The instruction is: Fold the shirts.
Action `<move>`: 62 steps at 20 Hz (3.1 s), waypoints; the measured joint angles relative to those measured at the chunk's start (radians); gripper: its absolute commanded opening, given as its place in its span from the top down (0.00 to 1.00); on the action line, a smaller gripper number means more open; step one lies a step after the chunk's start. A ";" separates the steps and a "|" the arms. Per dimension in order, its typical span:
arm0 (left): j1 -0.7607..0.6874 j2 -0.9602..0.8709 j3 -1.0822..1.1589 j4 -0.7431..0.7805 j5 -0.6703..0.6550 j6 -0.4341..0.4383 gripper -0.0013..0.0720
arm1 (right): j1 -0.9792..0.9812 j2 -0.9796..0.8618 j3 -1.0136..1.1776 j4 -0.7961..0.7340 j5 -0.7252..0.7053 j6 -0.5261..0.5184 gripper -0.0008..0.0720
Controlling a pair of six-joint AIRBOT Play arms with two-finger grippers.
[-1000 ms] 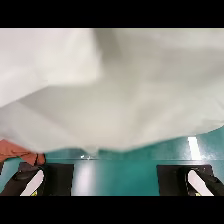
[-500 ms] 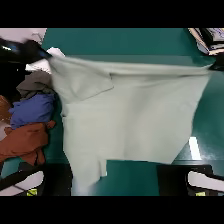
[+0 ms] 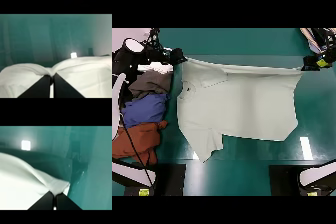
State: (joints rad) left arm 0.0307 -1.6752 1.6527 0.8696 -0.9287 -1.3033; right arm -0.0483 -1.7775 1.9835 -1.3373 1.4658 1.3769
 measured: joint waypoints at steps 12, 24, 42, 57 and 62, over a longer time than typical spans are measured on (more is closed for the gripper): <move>-0.007 -0.027 -0.165 0.219 -0.190 -0.011 0.22 | 0.022 0.113 -0.436 0.001 -0.123 0.002 0.47; 0.058 0.341 -0.548 0.289 -0.343 -0.115 0.31 | -0.058 0.420 -0.710 0.010 -0.056 0.027 0.46; 0.061 0.790 -1.331 -0.045 -0.122 -0.080 0.80 | -0.105 0.675 -0.905 0.021 -0.049 0.031 0.46; 0.061 0.792 -1.268 -0.171 -0.108 0.042 0.95 | -0.105 0.678 -1.310 0.115 -0.085 0.069 0.41; 0.061 0.792 -1.258 -0.170 -0.117 0.046 0.95 | -0.084 0.678 -1.389 0.209 -0.174 0.036 0.97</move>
State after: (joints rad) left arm 0.0921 -0.8829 0.3950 0.6994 -1.0454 -1.2575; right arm -0.1318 -1.0996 0.5941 -1.1286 1.2919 1.4132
